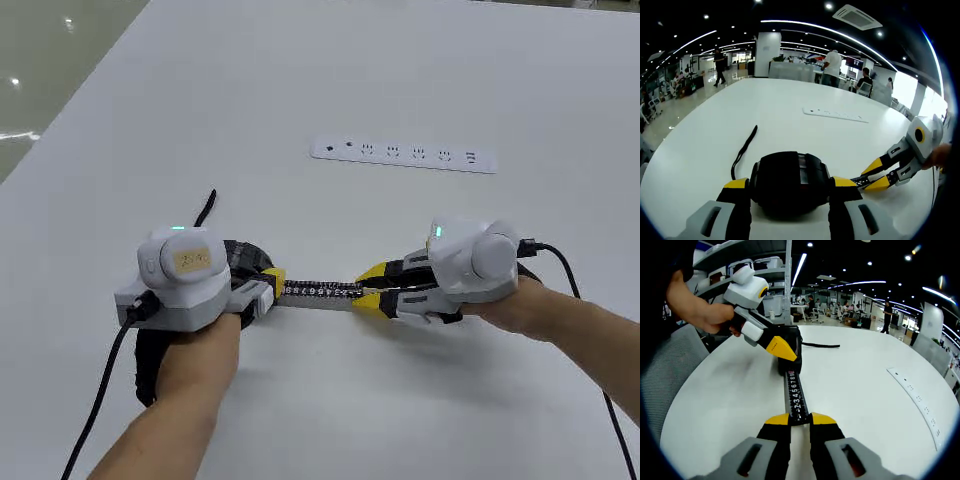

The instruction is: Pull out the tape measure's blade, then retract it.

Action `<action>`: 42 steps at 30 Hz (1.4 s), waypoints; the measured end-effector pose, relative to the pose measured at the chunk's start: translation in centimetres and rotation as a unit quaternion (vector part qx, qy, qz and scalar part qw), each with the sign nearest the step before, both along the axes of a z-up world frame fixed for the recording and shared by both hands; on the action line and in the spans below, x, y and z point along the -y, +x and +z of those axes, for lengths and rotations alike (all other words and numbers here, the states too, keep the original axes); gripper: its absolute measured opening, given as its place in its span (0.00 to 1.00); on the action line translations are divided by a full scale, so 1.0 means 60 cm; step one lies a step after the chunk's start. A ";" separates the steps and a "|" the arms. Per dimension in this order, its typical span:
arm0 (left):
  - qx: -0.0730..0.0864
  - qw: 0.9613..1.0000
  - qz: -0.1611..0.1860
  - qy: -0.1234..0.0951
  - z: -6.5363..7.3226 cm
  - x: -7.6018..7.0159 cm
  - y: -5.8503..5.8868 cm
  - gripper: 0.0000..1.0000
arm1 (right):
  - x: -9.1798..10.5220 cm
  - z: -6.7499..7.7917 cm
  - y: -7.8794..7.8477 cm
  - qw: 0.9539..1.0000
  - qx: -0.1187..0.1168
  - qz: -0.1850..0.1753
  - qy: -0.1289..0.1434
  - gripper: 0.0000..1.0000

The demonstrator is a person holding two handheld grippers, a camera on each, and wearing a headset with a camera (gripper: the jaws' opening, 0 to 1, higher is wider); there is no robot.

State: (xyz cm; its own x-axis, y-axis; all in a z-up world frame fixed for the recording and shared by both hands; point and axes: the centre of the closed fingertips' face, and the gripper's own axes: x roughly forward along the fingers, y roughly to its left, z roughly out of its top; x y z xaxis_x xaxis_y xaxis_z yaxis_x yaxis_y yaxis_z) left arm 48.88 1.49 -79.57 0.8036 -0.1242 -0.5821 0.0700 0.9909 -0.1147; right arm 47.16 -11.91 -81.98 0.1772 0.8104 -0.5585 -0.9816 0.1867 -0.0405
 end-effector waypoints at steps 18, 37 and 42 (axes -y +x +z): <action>-0.002 1.000 -0.001 -0.001 -0.001 0.000 0.001 0.59 | -0.030 -0.002 0.000 1.000 -0.007 -0.001 0.009 0.12; -0.004 1.000 -0.003 -0.002 -0.001 0.000 0.001 0.59 | -0.072 -0.006 0.000 1.000 -0.010 0.002 0.015 0.13; -0.004 1.000 -0.002 -0.004 -0.002 0.000 0.001 0.59 | -0.084 -0.006 0.000 1.000 -0.009 0.001 0.017 0.13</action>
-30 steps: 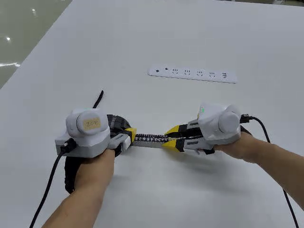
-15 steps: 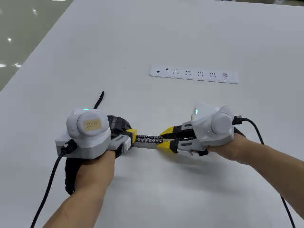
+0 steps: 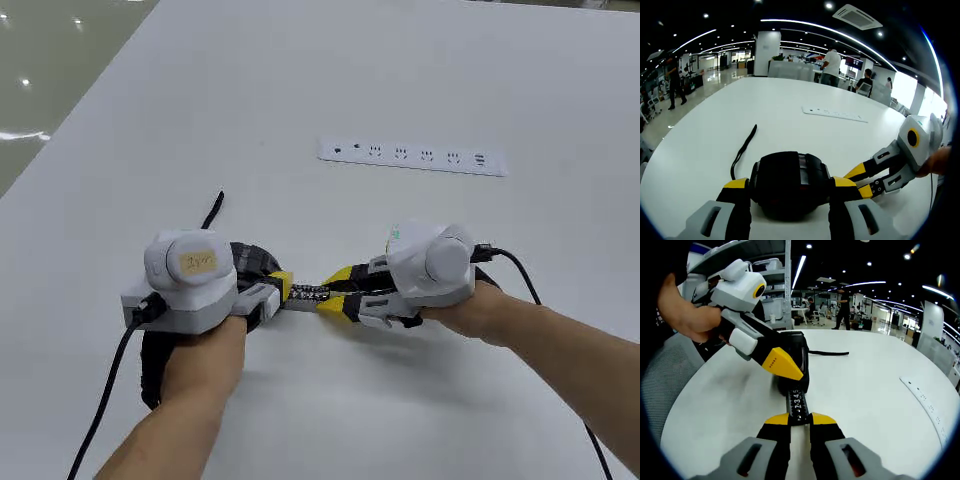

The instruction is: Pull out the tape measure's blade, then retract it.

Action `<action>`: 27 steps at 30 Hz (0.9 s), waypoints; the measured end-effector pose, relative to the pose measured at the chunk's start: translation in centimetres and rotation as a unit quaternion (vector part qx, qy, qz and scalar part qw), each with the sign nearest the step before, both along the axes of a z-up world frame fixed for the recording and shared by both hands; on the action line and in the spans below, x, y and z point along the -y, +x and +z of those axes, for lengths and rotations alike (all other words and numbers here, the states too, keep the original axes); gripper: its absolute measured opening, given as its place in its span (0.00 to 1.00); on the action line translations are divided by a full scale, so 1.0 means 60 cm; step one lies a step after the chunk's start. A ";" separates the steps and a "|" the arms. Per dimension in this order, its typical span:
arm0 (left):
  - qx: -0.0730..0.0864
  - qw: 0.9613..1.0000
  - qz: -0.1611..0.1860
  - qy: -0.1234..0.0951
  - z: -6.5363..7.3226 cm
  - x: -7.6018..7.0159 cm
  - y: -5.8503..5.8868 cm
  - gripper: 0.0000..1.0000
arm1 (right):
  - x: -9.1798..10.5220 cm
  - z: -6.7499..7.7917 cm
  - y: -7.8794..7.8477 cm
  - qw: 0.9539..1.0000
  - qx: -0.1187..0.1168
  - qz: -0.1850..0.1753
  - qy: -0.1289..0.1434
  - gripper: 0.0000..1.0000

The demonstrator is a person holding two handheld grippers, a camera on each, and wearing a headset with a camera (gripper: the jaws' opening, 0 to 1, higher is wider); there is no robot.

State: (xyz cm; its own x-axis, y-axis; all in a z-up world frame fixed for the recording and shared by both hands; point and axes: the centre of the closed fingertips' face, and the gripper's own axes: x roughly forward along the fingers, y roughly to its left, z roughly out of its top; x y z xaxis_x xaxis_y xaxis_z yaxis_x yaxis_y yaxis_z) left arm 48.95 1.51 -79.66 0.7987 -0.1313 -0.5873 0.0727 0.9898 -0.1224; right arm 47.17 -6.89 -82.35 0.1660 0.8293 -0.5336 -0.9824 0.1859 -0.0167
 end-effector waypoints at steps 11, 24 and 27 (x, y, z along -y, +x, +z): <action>0.000 1.000 0.000 0.000 0.000 0.001 -0.001 0.59 | -0.017 -0.001 0.000 1.000 -0.001 -0.001 0.005 0.13; -0.003 1.000 0.002 -0.007 0.000 0.000 0.000 0.60 | -0.052 0.000 0.003 1.000 -0.001 0.005 0.009 0.13; -0.004 1.000 0.002 -0.006 0.000 0.001 -0.001 0.60 | -0.055 -0.002 0.003 1.000 0.000 0.008 0.006 0.13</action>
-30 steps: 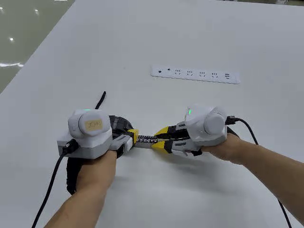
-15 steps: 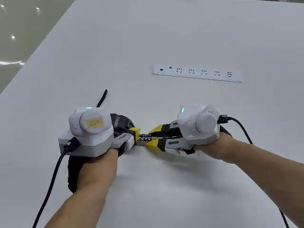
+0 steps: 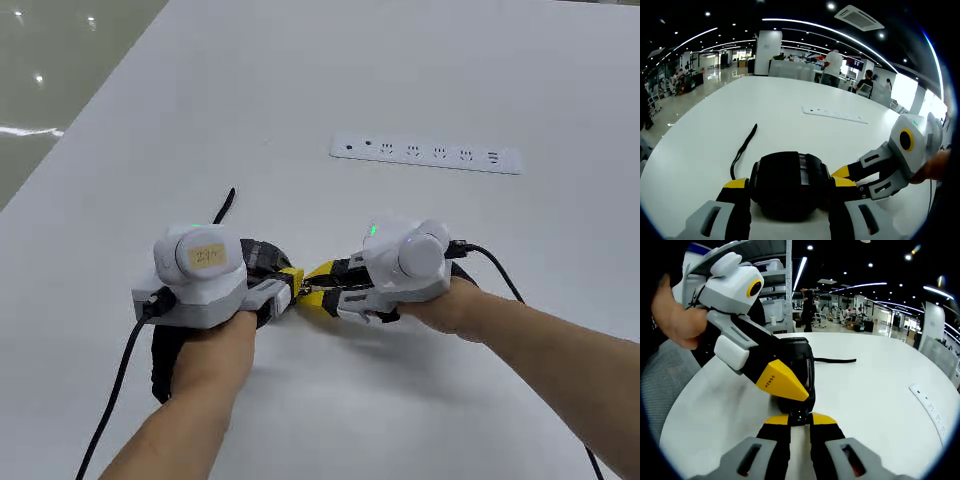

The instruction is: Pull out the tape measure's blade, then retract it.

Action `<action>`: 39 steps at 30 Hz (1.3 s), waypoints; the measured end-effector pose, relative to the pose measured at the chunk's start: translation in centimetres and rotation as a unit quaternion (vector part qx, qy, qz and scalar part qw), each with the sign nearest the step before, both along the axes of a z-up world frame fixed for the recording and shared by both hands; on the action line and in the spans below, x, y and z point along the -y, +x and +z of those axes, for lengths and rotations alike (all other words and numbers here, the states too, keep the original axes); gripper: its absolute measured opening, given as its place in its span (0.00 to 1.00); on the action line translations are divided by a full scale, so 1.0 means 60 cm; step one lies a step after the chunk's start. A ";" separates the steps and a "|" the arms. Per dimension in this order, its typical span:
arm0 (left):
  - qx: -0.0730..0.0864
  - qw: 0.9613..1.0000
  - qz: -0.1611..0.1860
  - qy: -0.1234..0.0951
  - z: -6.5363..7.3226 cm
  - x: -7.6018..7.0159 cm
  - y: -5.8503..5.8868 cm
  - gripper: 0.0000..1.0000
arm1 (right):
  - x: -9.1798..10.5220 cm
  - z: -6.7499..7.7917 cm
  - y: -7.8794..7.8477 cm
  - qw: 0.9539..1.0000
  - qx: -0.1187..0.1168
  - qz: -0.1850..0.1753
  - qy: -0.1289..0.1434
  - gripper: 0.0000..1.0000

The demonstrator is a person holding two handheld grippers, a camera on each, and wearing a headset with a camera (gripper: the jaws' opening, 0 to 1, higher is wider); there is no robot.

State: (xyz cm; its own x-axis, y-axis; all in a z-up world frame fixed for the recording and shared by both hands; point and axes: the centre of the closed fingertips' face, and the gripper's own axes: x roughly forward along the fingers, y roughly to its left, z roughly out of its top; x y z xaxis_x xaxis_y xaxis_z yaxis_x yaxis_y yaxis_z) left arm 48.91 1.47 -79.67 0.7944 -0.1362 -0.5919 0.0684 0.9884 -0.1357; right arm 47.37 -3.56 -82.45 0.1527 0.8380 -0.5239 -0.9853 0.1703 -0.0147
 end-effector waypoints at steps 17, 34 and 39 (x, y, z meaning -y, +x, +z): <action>0.001 1.000 -0.001 0.005 0.000 0.002 0.000 0.61 | 0.002 -0.004 0.000 1.000 0.005 0.002 -0.012 0.14; -0.004 1.000 -0.004 0.009 -0.001 0.001 0.002 0.63 | 0.011 -0.003 0.002 1.000 0.014 -0.003 -0.028 0.17; -0.005 1.000 -0.007 0.011 -0.001 0.001 0.000 0.63 | 0.021 0.004 0.003 0.999 0.018 -0.011 -0.029 0.19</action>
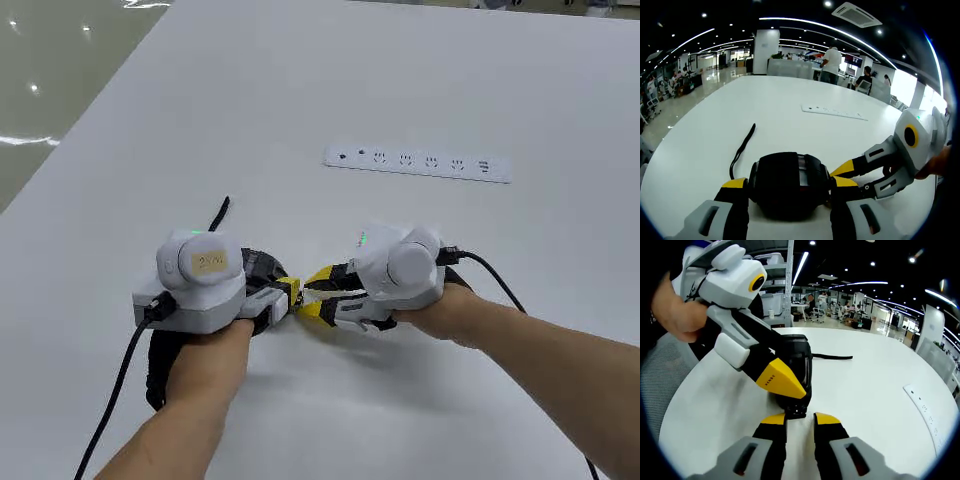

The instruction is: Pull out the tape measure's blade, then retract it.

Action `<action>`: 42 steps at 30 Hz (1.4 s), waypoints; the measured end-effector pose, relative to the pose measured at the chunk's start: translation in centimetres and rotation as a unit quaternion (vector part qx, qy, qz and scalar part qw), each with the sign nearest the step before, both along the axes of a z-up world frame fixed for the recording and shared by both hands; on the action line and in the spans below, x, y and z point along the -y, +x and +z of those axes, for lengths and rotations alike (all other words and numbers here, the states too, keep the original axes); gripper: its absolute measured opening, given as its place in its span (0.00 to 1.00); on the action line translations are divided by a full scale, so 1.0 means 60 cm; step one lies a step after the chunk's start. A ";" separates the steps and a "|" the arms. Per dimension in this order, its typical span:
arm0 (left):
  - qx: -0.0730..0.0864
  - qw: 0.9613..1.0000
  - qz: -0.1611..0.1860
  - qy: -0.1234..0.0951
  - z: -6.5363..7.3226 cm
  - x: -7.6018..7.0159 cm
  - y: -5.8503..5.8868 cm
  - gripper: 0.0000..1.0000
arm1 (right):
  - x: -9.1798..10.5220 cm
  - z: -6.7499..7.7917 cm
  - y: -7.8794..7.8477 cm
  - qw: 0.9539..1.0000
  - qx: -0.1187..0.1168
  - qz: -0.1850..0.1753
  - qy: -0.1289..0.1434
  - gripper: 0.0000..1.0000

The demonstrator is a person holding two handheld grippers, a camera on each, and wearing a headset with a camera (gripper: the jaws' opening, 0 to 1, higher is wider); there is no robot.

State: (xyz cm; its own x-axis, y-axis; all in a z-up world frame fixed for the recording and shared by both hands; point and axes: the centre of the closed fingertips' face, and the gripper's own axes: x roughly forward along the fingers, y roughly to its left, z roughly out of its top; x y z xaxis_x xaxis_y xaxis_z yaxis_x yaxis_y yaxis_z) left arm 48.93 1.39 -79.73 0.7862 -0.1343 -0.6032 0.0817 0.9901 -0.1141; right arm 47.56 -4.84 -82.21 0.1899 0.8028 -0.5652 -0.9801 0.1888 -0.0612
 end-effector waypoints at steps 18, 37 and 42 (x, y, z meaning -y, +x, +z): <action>-0.004 0.998 -0.055 0.026 0.001 0.006 -0.011 0.65 | 0.053 0.019 0.003 0.999 0.003 -0.035 -0.002 0.36; -0.002 0.988 -0.150 0.034 -0.003 0.028 -0.030 0.81 | 0.118 0.034 -0.002 0.996 -0.008 -0.093 0.014 0.67; 0.005 0.985 -0.171 0.035 -0.001 0.029 -0.032 0.88 | 0.129 0.039 -0.001 0.993 -0.018 -0.117 0.025 0.75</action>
State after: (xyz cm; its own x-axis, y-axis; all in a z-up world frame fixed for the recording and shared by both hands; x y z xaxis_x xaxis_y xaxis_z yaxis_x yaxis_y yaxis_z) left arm 47.01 -0.33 -79.76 0.7082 -0.3511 -0.6126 0.4127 0.9098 -0.0444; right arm 47.52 -12.58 -79.89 0.3553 0.7660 -0.5357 -0.9103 0.4137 -0.0121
